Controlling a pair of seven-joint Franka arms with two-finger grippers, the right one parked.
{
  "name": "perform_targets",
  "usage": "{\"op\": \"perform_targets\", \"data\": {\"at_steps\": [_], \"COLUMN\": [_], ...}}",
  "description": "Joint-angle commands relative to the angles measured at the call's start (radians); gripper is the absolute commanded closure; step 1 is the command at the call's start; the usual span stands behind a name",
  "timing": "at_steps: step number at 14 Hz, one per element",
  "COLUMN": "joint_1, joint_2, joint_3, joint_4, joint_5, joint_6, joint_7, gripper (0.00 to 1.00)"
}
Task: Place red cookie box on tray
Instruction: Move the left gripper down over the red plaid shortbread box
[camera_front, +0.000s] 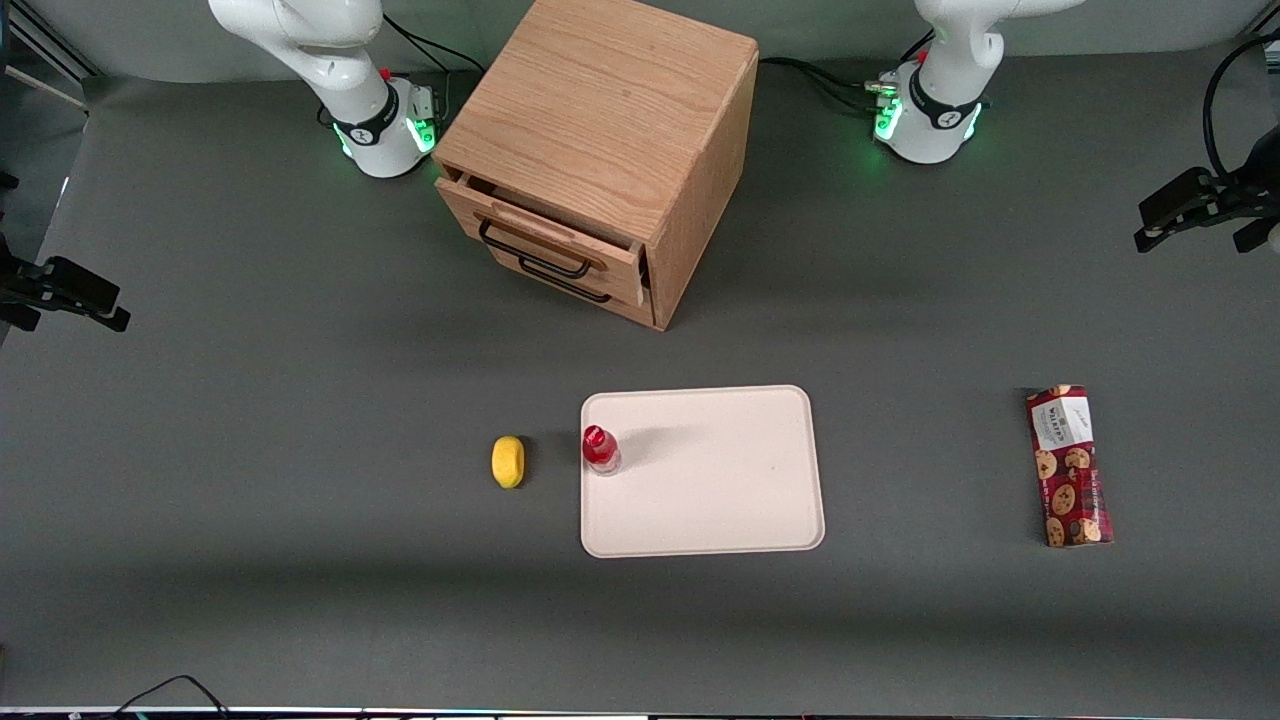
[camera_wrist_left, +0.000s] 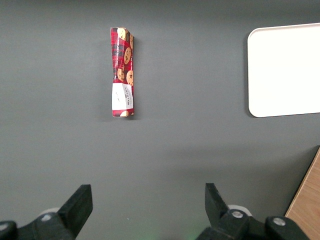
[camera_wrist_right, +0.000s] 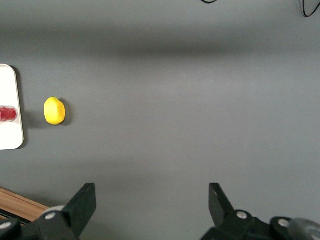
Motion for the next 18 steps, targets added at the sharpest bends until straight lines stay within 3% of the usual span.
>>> {"op": "perform_targets", "data": {"at_steps": [1,5,7,13,18], "joint_1": [0.019,0.018,0.016,0.012,-0.018], "joint_2": [-0.001,0.109,0.199,0.482,0.655], "joint_3": [-0.014,-0.004,0.005,0.082,0.103], "joint_4": [-0.015,-0.016,-0.015,-0.013,-0.018], "joint_5": [0.013,0.02,0.087,0.074,0.033], "joint_6": [-0.01,0.068,0.147,0.491,0.655], "joint_7": [-0.001,0.026,0.054,0.129,0.134], "gripper": [0.0,0.0,0.0,0.0,0.0]}}
